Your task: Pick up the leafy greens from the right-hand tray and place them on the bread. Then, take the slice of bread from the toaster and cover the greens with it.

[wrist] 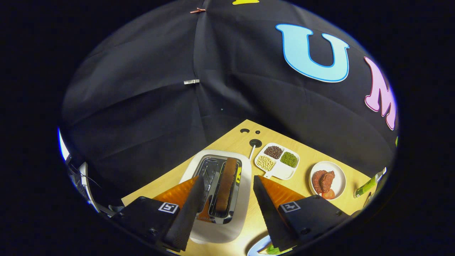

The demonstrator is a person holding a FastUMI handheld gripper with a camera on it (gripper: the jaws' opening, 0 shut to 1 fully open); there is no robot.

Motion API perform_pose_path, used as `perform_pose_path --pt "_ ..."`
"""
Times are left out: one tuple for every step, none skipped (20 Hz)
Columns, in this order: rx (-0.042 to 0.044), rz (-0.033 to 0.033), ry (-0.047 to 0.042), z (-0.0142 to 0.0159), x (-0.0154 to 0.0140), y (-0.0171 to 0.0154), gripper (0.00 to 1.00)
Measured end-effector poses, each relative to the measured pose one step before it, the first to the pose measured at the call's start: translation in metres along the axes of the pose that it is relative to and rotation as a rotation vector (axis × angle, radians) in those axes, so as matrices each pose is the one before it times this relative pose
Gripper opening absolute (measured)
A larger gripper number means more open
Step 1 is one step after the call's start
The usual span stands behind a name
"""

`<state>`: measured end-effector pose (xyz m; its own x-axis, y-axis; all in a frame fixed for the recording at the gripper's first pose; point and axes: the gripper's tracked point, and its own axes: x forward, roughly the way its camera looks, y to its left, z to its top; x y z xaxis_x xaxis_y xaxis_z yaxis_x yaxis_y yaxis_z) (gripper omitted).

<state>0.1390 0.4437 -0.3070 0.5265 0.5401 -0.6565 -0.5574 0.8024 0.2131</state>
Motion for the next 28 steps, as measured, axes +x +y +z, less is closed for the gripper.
perform_pose_path --pt "0.00063 -0.00169 0.01250 -0.00137 0.00603 0.00056 0.88" --pt "0.00367 0.00195 0.01087 -0.00135 0.00419 0.00205 0.86" --pt "0.00118 0.00201 0.00572 -0.00035 0.00336 0.00159 0.75" --pt "-0.00397 -0.00132 0.00230 0.00063 0.00256 0.00010 0.64" --pt "-0.00239 0.00256 0.00313 0.00005 0.00132 0.00210 0.53" --pt "-0.00070 -0.00755 0.00536 -0.00123 0.00134 -0.00133 0.42" --pt "0.00259 0.00105 0.00323 -0.00062 -0.00164 0.00064 0.28" --pt "-0.00069 0.01097 0.00383 -0.00054 0.00065 0.00378 0.19" --pt "-0.00713 0.00688 0.00757 -0.00043 -0.00161 0.00099 0.18" --pt "-0.00523 0.00606 0.00685 -0.00122 -0.00201 0.00039 0.18" --pt "0.00032 0.00082 0.00271 -0.00048 -0.00418 -0.00088 0.17" --pt "0.00756 0.00232 -0.00890 0.00354 -0.00358 -0.00054 0.17" --pt "0.01142 0.00322 -0.01238 0.00546 -0.00516 0.00020 0.17" --pt "0.00873 0.00236 -0.01524 0.00599 -0.00782 -0.00154 0.17" --pt "0.00643 0.00636 -0.01602 0.00622 -0.00710 -0.00102 0.17" --pt "0.00865 0.00506 -0.01985 0.00898 -0.00894 -0.00095 0.17" --pt "0.01029 0.00278 -0.02141 0.00865 -0.01011 -0.00183 0.17" --pt "0.00823 0.00308 -0.02142 0.00806 -0.01162 -0.00253 0.18" --pt "0.00553 0.00498 -0.01956 0.00775 -0.01114 -0.00289 0.18" --pt "0.00962 0.00411 -0.01674 0.00607 -0.01132 -0.00412 0.17" --pt "0.00912 0.00165 -0.01709 0.00503 -0.01142 -0.00488 0.17" --pt "0.00760 -0.00321 -0.01191 0.00387 -0.01276 -0.00726 0.17" --pt "0.00618 -0.00454 -0.01356 0.00301 -0.01309 -0.00717 0.17" --pt "0.00364 -0.00937 -0.01393 0.00162 -0.01436 -0.00848 0.17" --pt "-0.00025 -0.01715 -0.01642 0.00025 -0.01294 -0.01164 0.18" --pt "-0.00646 -0.02321 -0.00873 -0.00210 -0.01317 -0.01357 0.17" --pt "-0.00439 -0.02478 0.00023 -0.00590 -0.01216 -0.01371 0.17" --pt "-0.00228 -0.02158 0.01228 -0.01052 -0.00959 -0.01287 0.18"
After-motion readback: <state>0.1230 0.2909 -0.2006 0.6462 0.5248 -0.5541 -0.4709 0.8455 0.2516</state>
